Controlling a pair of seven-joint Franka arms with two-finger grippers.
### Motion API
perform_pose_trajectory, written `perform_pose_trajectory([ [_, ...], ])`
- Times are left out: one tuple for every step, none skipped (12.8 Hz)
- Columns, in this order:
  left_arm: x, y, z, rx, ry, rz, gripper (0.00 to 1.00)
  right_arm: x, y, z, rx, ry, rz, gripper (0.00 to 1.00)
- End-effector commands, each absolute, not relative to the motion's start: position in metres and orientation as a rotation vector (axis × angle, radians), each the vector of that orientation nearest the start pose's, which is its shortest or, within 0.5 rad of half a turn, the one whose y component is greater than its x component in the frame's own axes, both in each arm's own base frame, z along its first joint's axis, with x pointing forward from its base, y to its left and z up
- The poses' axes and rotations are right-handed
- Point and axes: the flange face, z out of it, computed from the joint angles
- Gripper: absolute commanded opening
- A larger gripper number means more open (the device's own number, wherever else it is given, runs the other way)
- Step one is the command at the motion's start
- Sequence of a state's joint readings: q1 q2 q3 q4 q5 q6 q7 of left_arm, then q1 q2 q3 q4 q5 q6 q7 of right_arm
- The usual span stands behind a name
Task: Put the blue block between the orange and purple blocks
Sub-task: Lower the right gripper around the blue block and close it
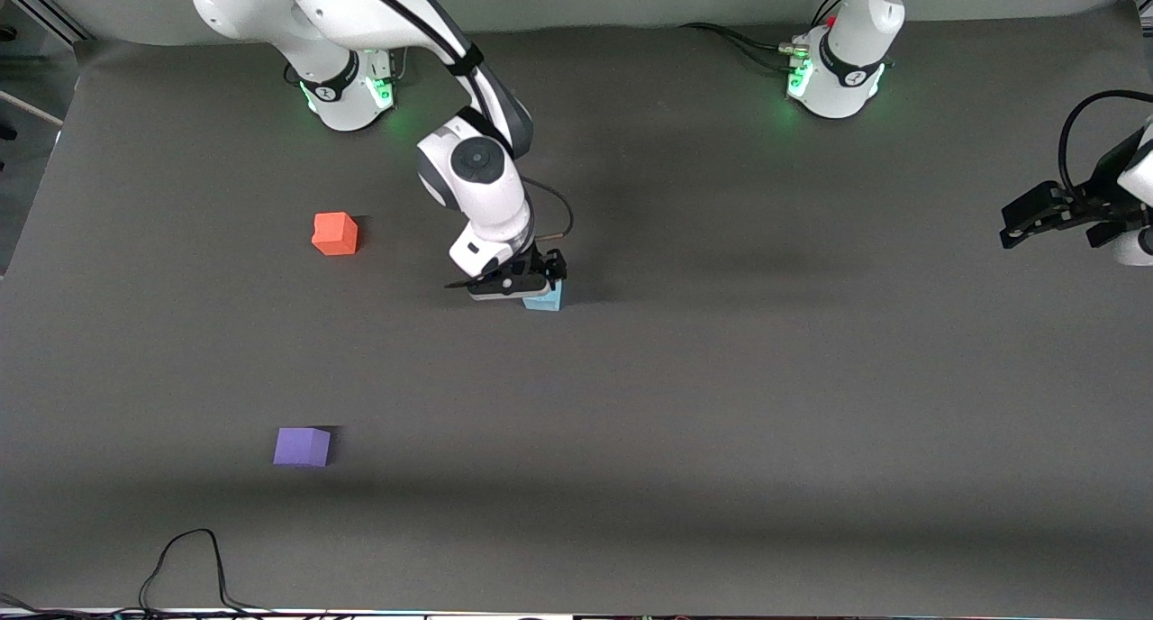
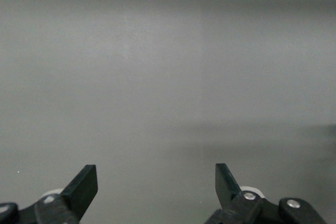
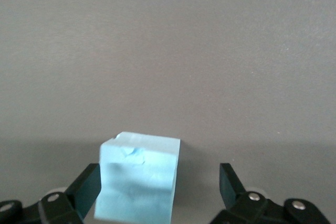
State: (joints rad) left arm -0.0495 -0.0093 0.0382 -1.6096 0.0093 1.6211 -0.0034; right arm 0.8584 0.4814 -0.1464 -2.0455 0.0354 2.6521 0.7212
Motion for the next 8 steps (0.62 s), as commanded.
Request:
perform_pose_trajectory([
  [0.545,-0.007,0.629,-3.124,0.043,-0.034,1.00,0.464,0.406,0.199,-3.054,0.057,-0.209,1.00],
  [0.545,-0.007,0.629,-3.123,0.046,-0.034,1.00,0.463,0.407,0.191,-3.049,0.082,-0.207,0.99],
  [0.544,-0.008,0.630,-3.123,0.048,-0.034,1.00,0.465,0.412,0.193,-3.030,0.120,-0.195,0.99],
  [0.545,-0.007,0.628,-3.123,0.046,-0.029,1.00,0.462,0.415,0.193,-3.023,0.134,-0.185,0.99],
  [0.545,-0.007,0.628,-3.123,0.046,-0.029,1.00,0.457,0.420,0.191,-3.024,0.124,-0.180,0.99],
  [0.544,-0.007,0.624,-3.123,0.053,-0.010,1.00,0.458,0.420,0.187,-3.026,0.132,-0.174,0.99],
  [0.545,-0.009,0.622,-3.121,0.074,0.002,1.00,0.459,0.420,0.191,-3.014,0.151,-0.170,0.99],
  [0.545,-0.009,0.616,-3.120,0.108,0.015,1.00,0.462,0.422,0.197,-3.004,0.159,-0.172,0.99],
])
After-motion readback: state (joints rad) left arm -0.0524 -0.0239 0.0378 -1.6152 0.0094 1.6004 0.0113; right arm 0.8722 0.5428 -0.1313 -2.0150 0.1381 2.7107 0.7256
